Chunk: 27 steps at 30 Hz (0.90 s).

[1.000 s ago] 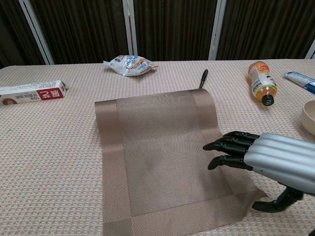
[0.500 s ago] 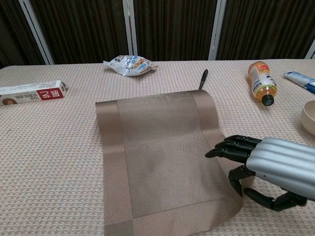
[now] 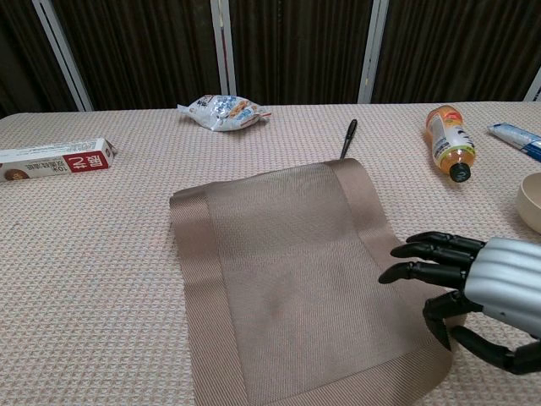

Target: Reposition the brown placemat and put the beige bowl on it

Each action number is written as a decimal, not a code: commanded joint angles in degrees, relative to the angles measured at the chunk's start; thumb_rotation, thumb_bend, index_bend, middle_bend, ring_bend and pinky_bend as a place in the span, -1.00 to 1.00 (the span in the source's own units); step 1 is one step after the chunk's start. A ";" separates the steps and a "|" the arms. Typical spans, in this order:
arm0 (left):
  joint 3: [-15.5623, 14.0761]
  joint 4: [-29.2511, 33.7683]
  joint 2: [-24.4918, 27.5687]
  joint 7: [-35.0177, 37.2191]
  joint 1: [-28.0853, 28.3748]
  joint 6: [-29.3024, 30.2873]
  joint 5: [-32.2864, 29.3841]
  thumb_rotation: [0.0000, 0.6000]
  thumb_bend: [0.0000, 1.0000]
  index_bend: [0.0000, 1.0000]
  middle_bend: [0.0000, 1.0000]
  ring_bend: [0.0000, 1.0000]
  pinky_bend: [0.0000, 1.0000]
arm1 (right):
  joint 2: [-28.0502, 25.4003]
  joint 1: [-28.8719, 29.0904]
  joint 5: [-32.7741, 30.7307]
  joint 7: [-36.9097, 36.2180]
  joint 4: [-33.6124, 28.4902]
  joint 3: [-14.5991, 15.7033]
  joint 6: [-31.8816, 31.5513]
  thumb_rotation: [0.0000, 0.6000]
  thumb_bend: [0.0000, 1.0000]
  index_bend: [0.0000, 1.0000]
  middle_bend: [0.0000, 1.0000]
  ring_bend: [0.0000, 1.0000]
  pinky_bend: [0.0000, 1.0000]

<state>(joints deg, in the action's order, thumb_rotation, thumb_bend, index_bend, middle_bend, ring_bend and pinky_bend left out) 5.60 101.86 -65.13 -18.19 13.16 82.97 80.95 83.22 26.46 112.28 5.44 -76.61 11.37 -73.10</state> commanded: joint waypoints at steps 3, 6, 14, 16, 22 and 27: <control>-0.04 0.16 0.09 0.14 -0.01 -0.09 0.17 1.00 -1.00 -1.00 -1.00 -1.00 -1.00 | -7.03 -2.40 7.85 0.83 4.73 3.86 -11.45 1.00 0.01 0.58 -0.72 -1.00 -1.00; -0.07 0.27 0.10 0.21 0.03 -0.25 0.28 1.00 -1.00 -1.00 -1.00 -1.00 -1.00 | -9.41 -2.76 9.85 2.03 9.01 3.51 -16.01 1.00 0.01 0.58 -0.71 -1.00 -1.00; -0.02 0.24 -0.16 -0.11 0.31 -0.89 0.10 1.00 -1.00 -1.00 -1.00 -1.00 -1.00 | -11.13 0.84 12.53 4.62 20.43 -0.77 -21.52 1.00 0.00 0.55 -0.71 -1.00 -1.00; 0.00 0.14 -0.29 -0.29 0.43 -1.11 0.00 1.00 -1.00 -1.00 -1.00 -1.00 -1.00 | -10.88 2.53 12.86 4.91 22.56 -1.88 -21.35 1.00 0.00 0.54 -0.71 -1.00 -1.00; 0.04 -0.44 -0.79 -0.90 0.69 -1.77 -0.58 1.00 -1.00 -1.00 -1.00 -1.00 -1.00 | -8.67 8.57 13.56 4.22 29.76 -4.27 -18.70 1.00 -0.01 0.49 -0.71 -1.00 -1.00; 0.18 -1.01 -0.92 -1.04 0.73 -2.07 -1.25 1.00 -1.00 -1.00 -1.00 -1.00 -1.00 | -6.22 12.05 13.97 4.44 35.36 -4.83 -16.63 1.00 -0.02 0.51 -0.71 -1.00 -1.00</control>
<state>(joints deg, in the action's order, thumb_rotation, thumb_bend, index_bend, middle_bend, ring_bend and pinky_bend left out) 5.77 100.88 -66.04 -19.21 13.89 80.92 79.73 75.81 37.24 125.95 9.77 -43.09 7.02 -90.86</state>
